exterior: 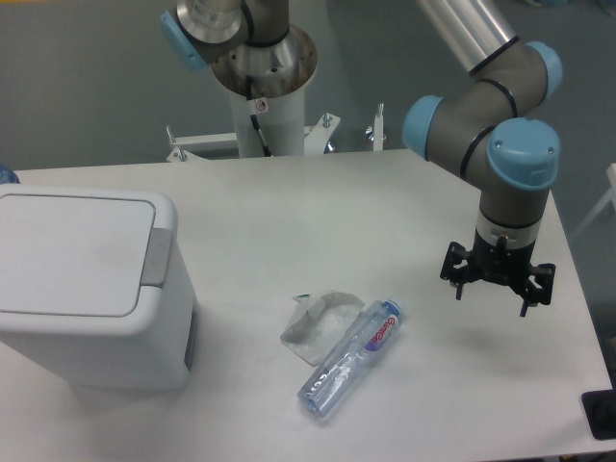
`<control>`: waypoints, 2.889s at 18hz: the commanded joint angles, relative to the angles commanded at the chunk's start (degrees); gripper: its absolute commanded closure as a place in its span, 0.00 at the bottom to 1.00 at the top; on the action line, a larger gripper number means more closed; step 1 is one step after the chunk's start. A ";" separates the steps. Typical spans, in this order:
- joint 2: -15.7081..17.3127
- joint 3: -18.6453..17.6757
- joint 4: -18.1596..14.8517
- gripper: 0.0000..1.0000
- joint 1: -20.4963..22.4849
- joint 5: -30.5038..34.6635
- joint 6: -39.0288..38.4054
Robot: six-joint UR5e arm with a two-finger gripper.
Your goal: Open the trash can
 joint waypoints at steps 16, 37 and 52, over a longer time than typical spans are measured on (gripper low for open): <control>2.55 0.00 0.00 0.00 -2.80 -6.68 -10.88; 14.14 2.73 0.18 0.00 -15.90 -21.53 -44.12; 21.62 -8.35 0.26 0.00 -21.53 -21.18 -44.30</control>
